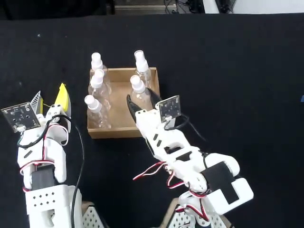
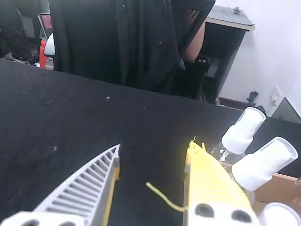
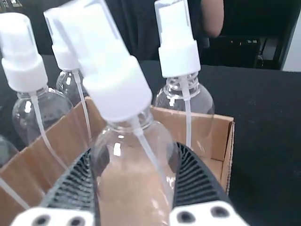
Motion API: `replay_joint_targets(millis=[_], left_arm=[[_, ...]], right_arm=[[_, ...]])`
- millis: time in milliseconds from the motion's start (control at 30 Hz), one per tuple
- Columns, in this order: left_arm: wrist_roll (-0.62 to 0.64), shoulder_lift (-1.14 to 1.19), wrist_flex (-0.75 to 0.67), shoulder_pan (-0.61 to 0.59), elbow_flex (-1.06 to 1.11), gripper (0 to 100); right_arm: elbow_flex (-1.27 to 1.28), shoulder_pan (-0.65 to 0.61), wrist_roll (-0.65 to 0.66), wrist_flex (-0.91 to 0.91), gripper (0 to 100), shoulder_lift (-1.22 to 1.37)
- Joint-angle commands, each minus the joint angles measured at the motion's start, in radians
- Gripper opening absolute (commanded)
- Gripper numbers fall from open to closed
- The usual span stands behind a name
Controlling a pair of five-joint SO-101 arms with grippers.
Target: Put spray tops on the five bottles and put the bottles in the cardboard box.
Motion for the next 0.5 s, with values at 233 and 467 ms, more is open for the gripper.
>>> replay_joint_targets(millis=[233, 467], left_arm=[[0.005, -0.018, -0.023, 0.001, -0.019, 20], [0.005, -0.018, -0.023, 0.001, -0.019, 20]], right_arm=[[-0.059, 0.017, 0.011, 0.009, 1.9, -0.005], [-0.056, -0.011, 0.011, 0.017, 15.5, -0.002]])
